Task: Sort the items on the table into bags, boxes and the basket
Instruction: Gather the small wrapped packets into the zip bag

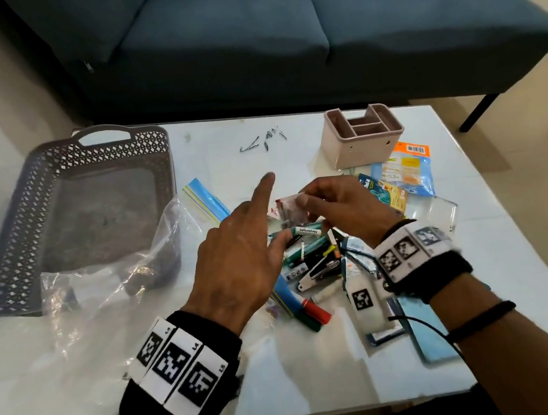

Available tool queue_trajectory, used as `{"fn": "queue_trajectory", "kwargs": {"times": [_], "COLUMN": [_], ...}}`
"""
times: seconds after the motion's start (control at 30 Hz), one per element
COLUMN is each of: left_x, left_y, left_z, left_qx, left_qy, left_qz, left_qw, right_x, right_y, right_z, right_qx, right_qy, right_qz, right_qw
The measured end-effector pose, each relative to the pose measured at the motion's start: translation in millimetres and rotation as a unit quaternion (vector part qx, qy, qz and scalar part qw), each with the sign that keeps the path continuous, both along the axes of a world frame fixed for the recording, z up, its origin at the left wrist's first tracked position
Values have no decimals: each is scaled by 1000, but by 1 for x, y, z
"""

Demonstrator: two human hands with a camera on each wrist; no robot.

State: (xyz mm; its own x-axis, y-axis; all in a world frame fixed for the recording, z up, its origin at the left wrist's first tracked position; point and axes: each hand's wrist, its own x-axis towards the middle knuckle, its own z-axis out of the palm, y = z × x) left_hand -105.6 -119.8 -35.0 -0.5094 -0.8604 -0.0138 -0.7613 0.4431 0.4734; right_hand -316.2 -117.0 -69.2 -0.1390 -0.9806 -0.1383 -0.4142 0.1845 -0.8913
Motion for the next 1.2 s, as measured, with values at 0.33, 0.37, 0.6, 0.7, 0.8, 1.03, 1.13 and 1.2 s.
{"fn": "queue_trajectory", "kwargs": {"times": [0.33, 0.37, 0.6, 0.7, 0.8, 1.03, 1.13, 1.2], "left_x": [5, 5, 3, 3, 3, 5, 6, 7], "left_y": [-7, -7, -8, -7, -8, -10, -11, -13], "left_z": [-1, -1, -4, -2, -3, -5, -7, -9], "left_qx": [23, 21, 5, 10, 18, 14, 8, 4], "left_qy": [180, 180, 154, 159, 169, 183, 175, 172], "left_qz": [59, 56, 64, 76, 92, 99, 99, 93], "left_qw": [982, 982, 986, 984, 981, 978, 980, 981], "right_x": [-26, -29, -19, -16, -16, -15, -14, -15], "right_y": [11, 13, 16, 15, 16, 17, 16, 15], "right_z": [-1, -8, -25, -30, -34, -40, -35, -28], "right_qx": [85, 91, 162, 145, 125, 135, 133, 140], "right_qy": [209, 283, 433, 455, 449, 467, 449, 410], "right_qz": [-71, -94, -99, -98, -112, -117, -117, -129], "right_qw": [972, 950, 881, 873, 878, 866, 876, 892]}}
